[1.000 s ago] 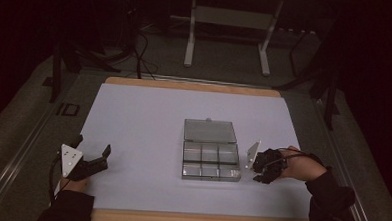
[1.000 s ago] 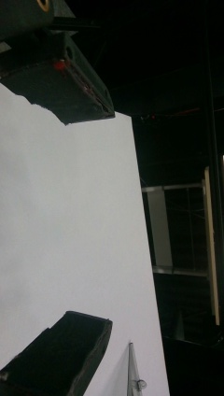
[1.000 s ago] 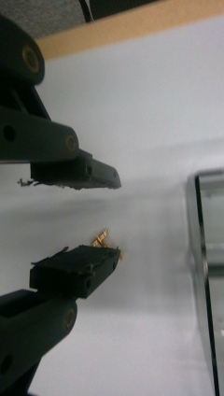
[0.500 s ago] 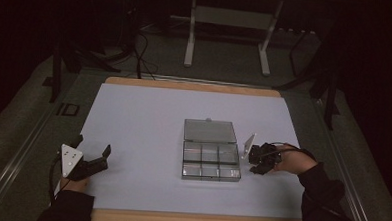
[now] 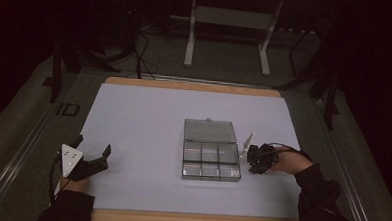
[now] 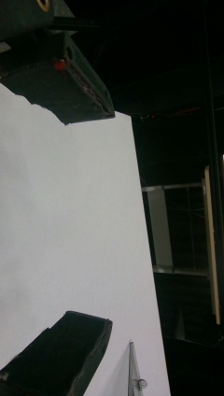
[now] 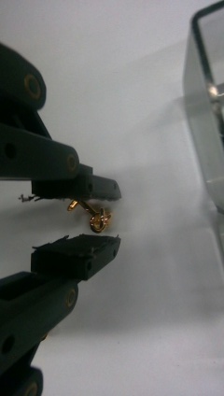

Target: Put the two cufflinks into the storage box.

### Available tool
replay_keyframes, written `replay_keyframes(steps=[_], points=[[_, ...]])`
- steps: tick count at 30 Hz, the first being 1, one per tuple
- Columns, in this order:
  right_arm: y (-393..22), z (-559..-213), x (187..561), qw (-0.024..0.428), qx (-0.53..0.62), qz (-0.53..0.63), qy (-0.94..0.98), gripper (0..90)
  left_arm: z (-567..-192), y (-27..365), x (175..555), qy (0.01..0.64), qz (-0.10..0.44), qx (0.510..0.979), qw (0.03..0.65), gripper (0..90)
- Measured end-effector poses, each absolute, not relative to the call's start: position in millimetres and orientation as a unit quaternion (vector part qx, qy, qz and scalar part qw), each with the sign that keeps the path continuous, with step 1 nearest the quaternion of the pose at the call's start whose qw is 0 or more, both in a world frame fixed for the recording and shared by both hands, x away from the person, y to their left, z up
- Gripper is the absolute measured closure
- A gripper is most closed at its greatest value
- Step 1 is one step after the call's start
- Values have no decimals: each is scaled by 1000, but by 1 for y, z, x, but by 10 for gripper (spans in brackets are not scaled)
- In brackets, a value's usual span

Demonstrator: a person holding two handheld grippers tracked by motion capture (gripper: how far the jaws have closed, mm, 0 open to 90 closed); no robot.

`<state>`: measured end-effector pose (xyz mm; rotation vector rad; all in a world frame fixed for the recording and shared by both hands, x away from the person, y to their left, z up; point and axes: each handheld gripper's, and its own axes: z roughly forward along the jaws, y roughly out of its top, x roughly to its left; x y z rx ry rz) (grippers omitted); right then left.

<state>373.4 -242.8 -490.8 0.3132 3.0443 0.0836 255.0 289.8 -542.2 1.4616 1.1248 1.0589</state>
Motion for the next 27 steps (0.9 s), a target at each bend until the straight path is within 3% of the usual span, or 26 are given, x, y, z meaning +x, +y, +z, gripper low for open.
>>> replay_keyframes(steps=[5,14,27], points=[[-242,-495,374,21,108,16,994,776,-542,290,255,462,434,601,486,26],[-239,-493,371,28,82,8,996,784,-542,290,255,464,434,601,486,26],[-229,-459,374,29,51,29,998,786,-542,290,255,462,434,601,487,26]])
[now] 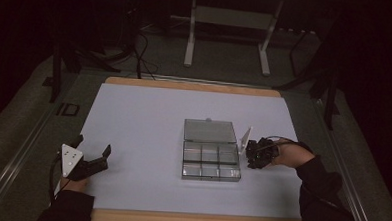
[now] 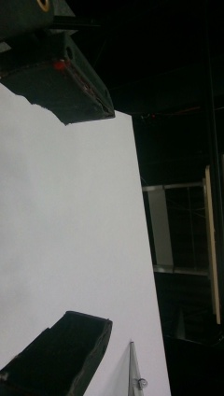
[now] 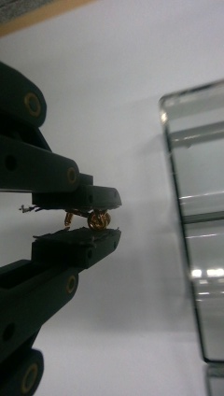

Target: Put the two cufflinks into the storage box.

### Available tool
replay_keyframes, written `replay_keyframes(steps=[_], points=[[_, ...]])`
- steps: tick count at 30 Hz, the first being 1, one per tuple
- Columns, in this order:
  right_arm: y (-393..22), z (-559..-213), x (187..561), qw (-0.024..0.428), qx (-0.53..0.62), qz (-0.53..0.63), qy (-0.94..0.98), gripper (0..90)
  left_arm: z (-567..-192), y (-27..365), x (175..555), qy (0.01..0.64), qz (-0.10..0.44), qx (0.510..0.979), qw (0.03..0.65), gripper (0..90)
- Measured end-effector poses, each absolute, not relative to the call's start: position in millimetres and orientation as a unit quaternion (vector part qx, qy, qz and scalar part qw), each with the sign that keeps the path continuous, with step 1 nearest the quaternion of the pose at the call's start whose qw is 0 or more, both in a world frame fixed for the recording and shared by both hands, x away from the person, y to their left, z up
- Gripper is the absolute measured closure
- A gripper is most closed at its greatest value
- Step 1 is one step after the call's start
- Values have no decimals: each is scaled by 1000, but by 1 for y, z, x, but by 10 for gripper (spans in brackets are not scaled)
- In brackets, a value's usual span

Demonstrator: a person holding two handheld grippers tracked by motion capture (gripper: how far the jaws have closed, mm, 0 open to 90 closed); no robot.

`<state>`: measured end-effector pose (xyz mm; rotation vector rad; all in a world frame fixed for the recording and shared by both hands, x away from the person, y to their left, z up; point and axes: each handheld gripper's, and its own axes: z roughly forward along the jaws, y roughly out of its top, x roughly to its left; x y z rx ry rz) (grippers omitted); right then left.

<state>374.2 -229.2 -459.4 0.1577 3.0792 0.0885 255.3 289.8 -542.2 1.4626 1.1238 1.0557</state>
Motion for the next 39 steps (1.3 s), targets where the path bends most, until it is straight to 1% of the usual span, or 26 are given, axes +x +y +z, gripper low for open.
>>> replay_keyframes(steps=[13,19,21,25,32,39], points=[[-207,-428,377,42,17,62,997,786,-542,290,255,461,433,602,487,26],[-197,-420,380,42,2,91,995,786,-542,290,255,460,433,602,487,26],[-194,-417,381,50,2,98,994,785,-542,290,255,460,433,602,487,26],[-190,-416,383,56,1,106,993,785,-542,290,255,460,433,603,487,26],[-181,-415,387,48,-9,153,987,785,-542,290,255,459,433,603,488,26],[-176,-426,392,50,-17,156,986,785,-542,290,255,458,433,603,488,26]])
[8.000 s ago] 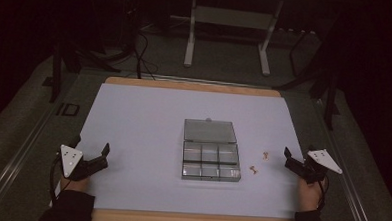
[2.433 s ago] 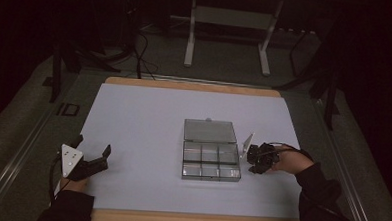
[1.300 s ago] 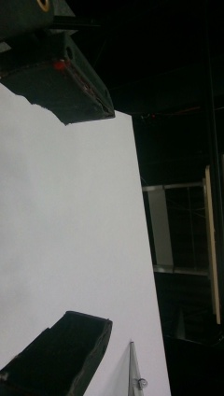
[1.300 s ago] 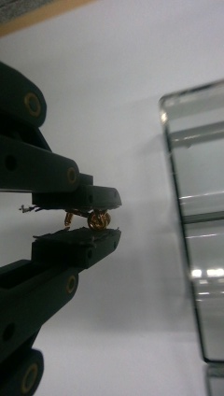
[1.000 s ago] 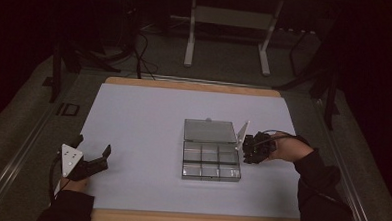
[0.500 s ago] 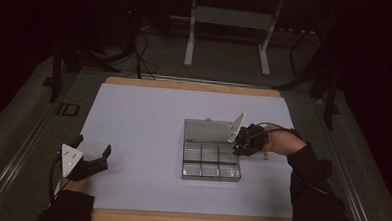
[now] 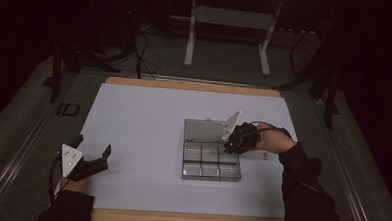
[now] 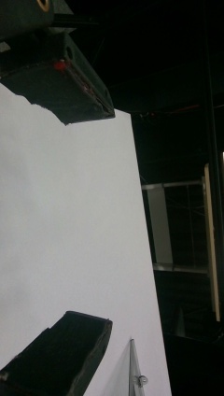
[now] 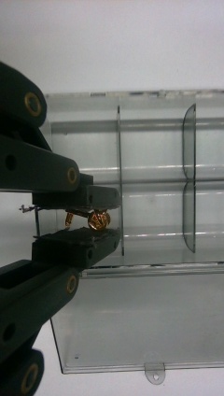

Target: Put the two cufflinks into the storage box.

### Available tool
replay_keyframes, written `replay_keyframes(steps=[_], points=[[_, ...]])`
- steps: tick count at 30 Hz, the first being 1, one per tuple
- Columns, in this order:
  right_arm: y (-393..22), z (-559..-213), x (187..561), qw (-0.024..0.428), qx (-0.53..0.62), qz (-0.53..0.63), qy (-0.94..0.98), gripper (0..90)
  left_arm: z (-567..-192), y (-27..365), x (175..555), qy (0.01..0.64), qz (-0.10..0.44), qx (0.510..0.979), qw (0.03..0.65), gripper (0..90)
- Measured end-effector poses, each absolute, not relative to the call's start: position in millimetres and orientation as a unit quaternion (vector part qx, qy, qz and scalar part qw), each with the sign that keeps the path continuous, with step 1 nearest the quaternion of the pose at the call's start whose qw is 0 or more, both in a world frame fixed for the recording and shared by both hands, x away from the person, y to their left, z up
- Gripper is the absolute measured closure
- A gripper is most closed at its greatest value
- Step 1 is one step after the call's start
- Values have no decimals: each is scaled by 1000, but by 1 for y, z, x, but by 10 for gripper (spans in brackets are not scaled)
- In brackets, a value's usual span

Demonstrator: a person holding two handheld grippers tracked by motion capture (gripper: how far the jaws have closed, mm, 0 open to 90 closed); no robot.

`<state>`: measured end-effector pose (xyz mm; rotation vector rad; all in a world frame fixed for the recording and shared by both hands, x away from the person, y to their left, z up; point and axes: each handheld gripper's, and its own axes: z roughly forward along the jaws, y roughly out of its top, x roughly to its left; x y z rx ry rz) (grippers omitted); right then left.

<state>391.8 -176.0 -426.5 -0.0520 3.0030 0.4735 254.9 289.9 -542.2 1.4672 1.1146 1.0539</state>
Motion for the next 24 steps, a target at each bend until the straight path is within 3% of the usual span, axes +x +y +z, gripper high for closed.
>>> replay_keyframes(steps=[24], points=[[-168,-484,410,51,-24,125,991,784,-542,290,255,459,433,603,488,26]])
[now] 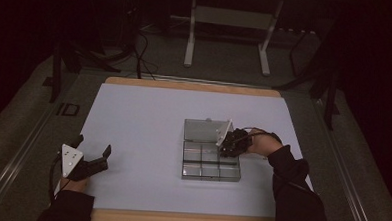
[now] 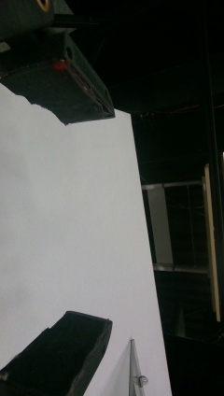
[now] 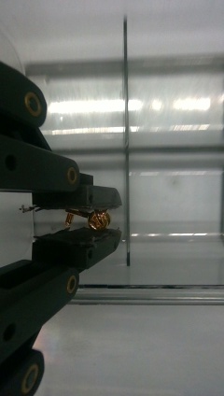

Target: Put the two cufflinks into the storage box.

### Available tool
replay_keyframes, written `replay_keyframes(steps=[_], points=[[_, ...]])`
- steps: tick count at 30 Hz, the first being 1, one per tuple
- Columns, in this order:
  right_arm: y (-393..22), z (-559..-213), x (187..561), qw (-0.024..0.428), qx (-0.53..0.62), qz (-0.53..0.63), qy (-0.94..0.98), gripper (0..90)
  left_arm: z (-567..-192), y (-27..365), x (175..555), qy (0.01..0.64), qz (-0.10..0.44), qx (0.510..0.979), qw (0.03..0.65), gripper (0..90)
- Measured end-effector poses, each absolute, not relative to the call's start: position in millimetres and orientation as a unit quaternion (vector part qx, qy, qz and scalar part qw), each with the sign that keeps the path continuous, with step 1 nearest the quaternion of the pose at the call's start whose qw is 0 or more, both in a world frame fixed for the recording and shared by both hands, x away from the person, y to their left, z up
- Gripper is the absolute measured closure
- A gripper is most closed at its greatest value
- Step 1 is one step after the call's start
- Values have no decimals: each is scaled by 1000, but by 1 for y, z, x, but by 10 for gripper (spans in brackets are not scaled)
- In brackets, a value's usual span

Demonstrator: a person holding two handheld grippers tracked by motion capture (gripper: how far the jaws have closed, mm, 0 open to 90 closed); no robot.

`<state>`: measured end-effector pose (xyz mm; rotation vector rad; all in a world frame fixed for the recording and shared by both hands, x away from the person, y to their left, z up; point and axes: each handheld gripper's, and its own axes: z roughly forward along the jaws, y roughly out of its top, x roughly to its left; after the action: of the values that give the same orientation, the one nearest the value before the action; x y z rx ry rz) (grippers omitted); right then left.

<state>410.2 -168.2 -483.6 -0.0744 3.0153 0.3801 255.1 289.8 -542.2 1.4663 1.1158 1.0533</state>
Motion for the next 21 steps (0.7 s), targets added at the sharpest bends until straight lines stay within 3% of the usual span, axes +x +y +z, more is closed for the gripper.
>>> replay_keyframes(steps=[11,13,21], points=[[-163,-493,412,54,-23,100,993,775,-542,290,255,459,433,603,488,26],[-162,-493,412,54,-22,97,994,725,-542,290,255,459,433,603,488,26],[-161,-479,406,52,-31,92,994,726,-542,290,255,459,433,603,488,26]])
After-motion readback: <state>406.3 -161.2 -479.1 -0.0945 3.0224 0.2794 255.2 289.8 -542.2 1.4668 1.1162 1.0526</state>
